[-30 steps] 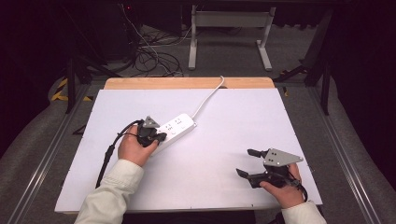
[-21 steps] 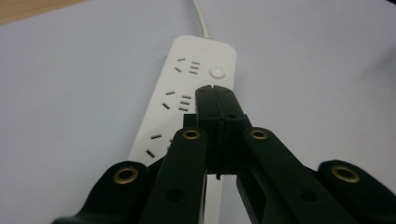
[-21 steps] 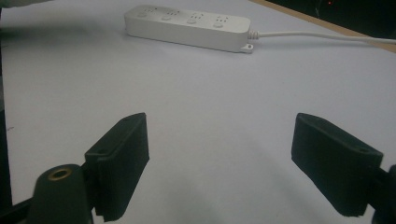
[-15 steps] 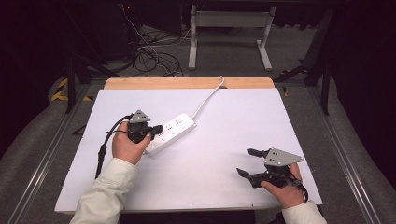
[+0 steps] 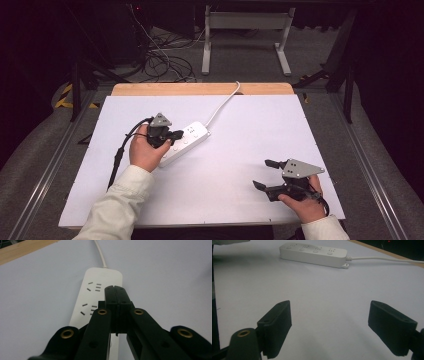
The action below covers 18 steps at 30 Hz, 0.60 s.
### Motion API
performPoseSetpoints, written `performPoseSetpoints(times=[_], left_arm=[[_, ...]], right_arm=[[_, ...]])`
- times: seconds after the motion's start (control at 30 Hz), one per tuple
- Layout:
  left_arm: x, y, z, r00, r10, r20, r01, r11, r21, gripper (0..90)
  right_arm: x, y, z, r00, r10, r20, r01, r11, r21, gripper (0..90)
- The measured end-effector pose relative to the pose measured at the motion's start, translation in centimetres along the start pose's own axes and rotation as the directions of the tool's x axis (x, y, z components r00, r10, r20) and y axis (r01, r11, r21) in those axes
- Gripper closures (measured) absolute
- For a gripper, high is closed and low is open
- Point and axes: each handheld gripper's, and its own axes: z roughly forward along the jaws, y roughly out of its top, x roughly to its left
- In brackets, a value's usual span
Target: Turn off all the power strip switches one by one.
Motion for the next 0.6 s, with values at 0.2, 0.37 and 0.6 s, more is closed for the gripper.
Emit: performPoseSetpoints(times=[0.2,0.37,0.6], left_arm=[[0.1,0.3,1.3,0.9999,-0.011,0.001,0.011,0.9999,0.007,90.0],[0.1,0.1,2.3,0.9998,-0.021,-0.005,0.022,0.9992,0.035,90.0],[0.3,-0.3,3.1,0.9996,-0.023,-0.016,0.024,0.9969,0.075,90.0]], right_arm=[[-0.1,-0.1,0.0,1.0000,0.004,-0.001,-0.004,1.000,0.001,19.8],[-0.1,-0.1,0.0,1.0000,0.003,-0.001,-0.003,1.000,0.001,19.9],[-0.1,-0.1,0.0,1.0000,0.002,-0.002,-0.002,1.000,0.004,19.8]])
